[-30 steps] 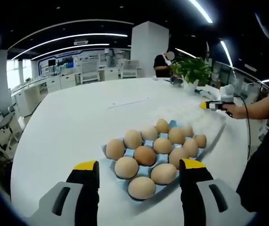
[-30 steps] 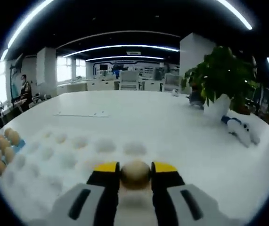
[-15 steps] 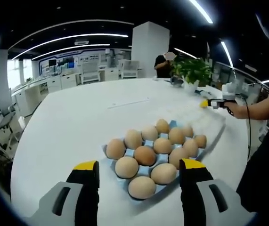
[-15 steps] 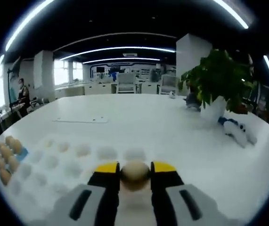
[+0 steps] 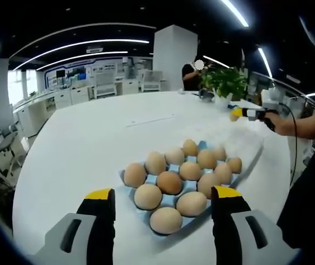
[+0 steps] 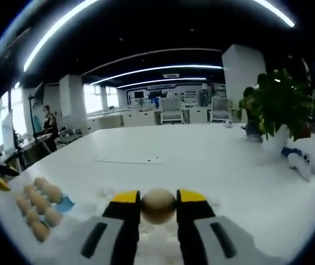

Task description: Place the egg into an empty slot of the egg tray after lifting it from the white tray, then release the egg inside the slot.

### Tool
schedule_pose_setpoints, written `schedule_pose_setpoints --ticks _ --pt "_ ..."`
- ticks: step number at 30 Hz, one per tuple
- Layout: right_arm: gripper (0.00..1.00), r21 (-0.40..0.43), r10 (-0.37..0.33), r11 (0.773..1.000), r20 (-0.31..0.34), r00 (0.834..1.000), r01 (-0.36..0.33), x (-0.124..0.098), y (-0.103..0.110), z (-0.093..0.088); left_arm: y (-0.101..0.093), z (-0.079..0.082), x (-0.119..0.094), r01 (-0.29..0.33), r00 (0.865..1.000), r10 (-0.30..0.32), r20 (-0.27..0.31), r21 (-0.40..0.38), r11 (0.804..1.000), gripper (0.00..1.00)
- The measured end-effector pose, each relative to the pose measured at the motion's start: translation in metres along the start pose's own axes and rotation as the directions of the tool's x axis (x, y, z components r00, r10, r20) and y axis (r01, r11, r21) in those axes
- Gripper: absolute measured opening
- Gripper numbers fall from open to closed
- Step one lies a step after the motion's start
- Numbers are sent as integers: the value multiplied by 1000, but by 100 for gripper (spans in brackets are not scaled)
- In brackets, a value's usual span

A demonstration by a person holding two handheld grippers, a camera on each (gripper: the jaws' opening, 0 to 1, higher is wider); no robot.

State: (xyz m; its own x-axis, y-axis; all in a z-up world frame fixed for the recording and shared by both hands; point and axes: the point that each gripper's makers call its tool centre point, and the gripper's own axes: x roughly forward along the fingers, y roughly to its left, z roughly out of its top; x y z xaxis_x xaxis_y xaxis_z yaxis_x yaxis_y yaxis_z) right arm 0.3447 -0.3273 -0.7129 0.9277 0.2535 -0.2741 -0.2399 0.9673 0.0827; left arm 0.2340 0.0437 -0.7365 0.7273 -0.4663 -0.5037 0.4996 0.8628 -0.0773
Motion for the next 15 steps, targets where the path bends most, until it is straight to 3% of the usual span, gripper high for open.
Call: schedule_pose_setpoints --ticks 10,15 --pt "24 -27 171 985 -7 985 -171 6 67 4 0 1 0 0 1000 0 3 2 1000 71" --pt "24 -33 222 974 -24 975 -222 10 85 1 0 1 1 1 1000 -1 2 6 1000 71"
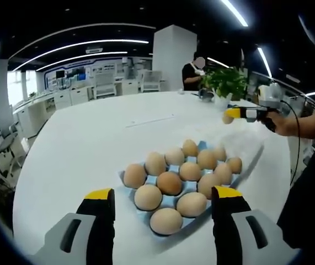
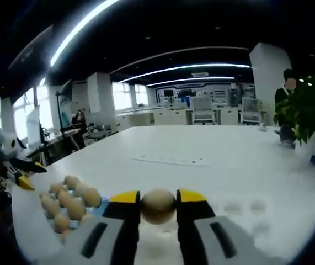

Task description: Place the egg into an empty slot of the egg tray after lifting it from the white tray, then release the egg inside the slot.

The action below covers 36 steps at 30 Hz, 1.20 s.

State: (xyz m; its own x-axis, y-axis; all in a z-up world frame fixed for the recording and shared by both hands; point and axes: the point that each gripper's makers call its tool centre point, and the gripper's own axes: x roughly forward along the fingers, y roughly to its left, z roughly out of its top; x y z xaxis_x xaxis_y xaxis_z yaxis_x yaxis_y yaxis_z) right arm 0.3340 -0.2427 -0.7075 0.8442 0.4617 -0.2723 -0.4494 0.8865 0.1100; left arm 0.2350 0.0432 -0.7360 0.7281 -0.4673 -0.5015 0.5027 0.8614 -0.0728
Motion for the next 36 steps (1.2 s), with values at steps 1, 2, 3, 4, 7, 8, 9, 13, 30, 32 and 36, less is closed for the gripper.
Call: schedule_pose_setpoints --ticks 1,2,3,4,7,8,9,13,30,32,36 --pt "24 -5 2 1000 -1 1000 -2 1 2 -1 0 0 0 -1 1000 1 1 0 1000 71" --pt "24 -8 10 1000 -4 1000 -10 2 4 -1 0 0 0 -1 1000 1 1 -3 1000 71" --pt "24 -4 18 1000 -8 1000 -18 3 6 -2 0 1 0 -2 1000 2 3 -3 1000 71" --pt "24 -2 22 1000 -9 1000 -22 4 8 -2 1 1 0 -2 1000 2 3 -3 1000 71" --pt "24 -1 42 999 -13 999 -42 6 14 -3 0 0 0 -1 1000 1 0 -2 1000 71" --pt "24 0 46 999 -15 999 -46 6 15 -3 0 0 0 -1 1000 1 0 -2 1000 71" --pt "25 -1 50 999 -19 999 -50 7 16 -4 0 1 0 -1 1000 1 0 -2 1000 71" --pt "25 -2 77 997 -31 997 -77 11 26 -8 -2 2 1 1 1000 -1 3 -3 1000 71" --pt "25 -3 197 980 -76 977 -198 42 63 -25 -1 1 0 -1 1000 1 -1 -9 1000 70" --pt "25 -7 211 977 -89 973 -213 45 68 -29 0 0 0 -1 1000 1 -1 -9 1000 70" --pt "25 -4 228 973 -105 968 -230 51 73 -35 0 0 -1 -1 1000 1 -1 -10 1000 69"
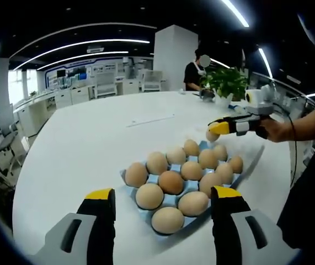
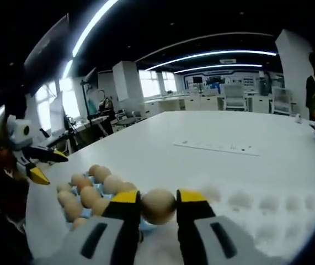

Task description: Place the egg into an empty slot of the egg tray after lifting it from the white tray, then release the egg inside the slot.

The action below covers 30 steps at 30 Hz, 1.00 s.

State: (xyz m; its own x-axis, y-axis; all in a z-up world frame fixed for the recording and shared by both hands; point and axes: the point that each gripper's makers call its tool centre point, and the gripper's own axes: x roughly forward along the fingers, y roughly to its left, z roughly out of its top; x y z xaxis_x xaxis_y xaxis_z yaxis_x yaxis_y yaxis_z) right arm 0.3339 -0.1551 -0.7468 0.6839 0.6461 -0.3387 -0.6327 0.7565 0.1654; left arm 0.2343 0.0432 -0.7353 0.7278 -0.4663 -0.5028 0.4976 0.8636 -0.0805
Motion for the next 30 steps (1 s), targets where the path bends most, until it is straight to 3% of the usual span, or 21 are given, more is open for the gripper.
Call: schedule_pose_setpoints --ticks 9,16,30 --pt "25 -21 40 999 -29 999 -40 13 10 -6 2 -2 -2 -5 1000 5 -2 -6 1000 69" --pt "25 -31 54 998 -88 995 -57 22 12 -16 2 -1 -1 -10 1000 10 7 -15 1000 70" --pt "25 9 72 997 -152 986 -71 28 14 -29 2 -4 0 -7 1000 7 -1 -9 1000 70"
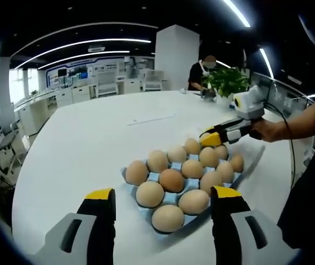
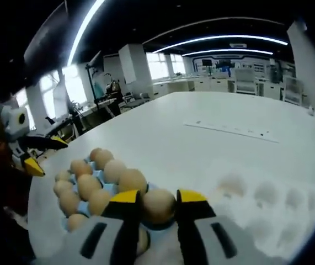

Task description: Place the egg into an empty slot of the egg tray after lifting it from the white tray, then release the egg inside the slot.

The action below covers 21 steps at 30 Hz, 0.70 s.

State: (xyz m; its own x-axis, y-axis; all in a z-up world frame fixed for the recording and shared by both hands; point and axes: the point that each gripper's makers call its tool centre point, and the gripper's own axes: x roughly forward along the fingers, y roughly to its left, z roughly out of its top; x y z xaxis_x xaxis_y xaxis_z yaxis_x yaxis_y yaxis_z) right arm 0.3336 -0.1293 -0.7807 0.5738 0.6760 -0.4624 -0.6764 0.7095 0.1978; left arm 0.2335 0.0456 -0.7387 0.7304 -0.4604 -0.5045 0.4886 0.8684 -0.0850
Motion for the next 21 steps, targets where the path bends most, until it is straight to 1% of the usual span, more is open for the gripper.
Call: schedule_pose_setpoints --ticks 5,8,12,14,15,21 --pt "25 -1 10 1000 -15 1000 -10 2 1 -1 0 0 0 1 1000 -1 -1 0 1000 70" --pt "25 -50 21 999 -24 999 -22 3 3 -2 0 0 0 1 1000 -1 0 0 1000 70" --pt "26 -55 34 998 -27 999 -35 3 4 -2 0 0 1 2 1000 -2 0 2 1000 70" --pt "26 -121 40 992 -37 999 -44 4 5 -3 -1 1 1 4 1000 -4 0 5 1000 69" --pt "26 -100 39 994 -38 998 -43 4 6 -3 -1 2 2 5 1000 -5 3 4 1000 69" --pt "26 -113 43 992 -40 998 -47 4 5 -3 -4 4 4 19 1000 -19 2 13 1000 69"
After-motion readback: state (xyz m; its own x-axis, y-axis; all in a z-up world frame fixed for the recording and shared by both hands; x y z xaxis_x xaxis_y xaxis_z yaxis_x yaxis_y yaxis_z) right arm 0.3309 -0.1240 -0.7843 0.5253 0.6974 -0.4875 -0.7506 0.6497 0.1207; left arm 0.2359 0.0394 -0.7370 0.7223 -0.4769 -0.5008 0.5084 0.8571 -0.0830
